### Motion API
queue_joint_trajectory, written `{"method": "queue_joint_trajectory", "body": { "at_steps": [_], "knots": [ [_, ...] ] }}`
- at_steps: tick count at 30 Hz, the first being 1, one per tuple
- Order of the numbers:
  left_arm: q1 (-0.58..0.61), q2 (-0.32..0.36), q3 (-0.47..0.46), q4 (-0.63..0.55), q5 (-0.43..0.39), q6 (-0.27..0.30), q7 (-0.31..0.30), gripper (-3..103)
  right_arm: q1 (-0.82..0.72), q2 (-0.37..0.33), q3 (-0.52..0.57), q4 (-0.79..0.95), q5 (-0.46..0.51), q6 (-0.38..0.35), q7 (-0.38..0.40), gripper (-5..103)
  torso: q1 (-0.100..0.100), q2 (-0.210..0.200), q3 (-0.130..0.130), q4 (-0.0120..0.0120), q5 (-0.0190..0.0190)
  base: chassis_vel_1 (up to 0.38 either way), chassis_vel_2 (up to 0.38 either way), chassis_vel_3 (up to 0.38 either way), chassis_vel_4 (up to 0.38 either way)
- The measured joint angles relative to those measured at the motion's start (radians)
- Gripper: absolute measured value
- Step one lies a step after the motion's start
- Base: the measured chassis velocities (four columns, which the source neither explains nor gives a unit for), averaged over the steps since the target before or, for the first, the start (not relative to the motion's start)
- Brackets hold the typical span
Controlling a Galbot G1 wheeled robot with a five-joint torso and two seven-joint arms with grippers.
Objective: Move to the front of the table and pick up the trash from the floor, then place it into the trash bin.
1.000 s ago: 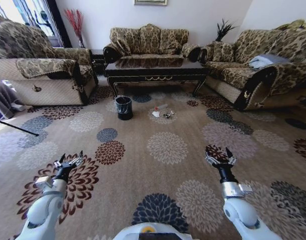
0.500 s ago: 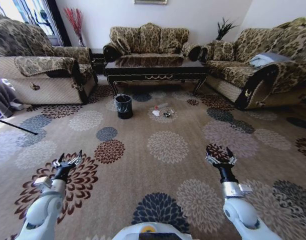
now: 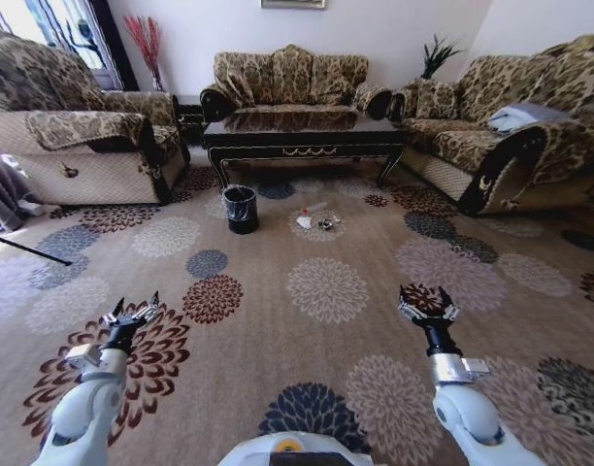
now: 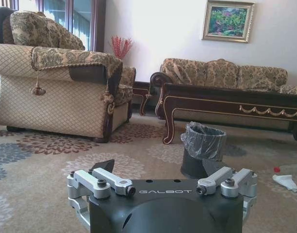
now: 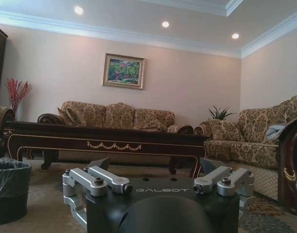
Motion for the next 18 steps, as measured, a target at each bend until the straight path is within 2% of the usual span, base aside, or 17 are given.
{"method": "queue_joint_trajectory", "body": {
  "at_steps": [8, 18],
  "knots": [
    [0.005, -0.002, 0.002, -0.006, 0.003, 0.001, -0.006, 100, -0.001, 0.002, -0.003, 0.000, -0.004, 0.001, 0.000, 100, 0.000, 0.002, 0.001, -0.0004, 0.0000, -0.225, 0.209, 0.225, -0.225],
    [0.008, 0.002, 0.004, -0.013, 0.004, 0.007, -0.018, 100, 0.009, 0.001, -0.019, -0.010, -0.009, 0.002, 0.002, 100, 0.001, 0.004, 0.003, 0.0000, 0.0007, -0.305, 0.339, 0.321, -0.344]
  ]
}}
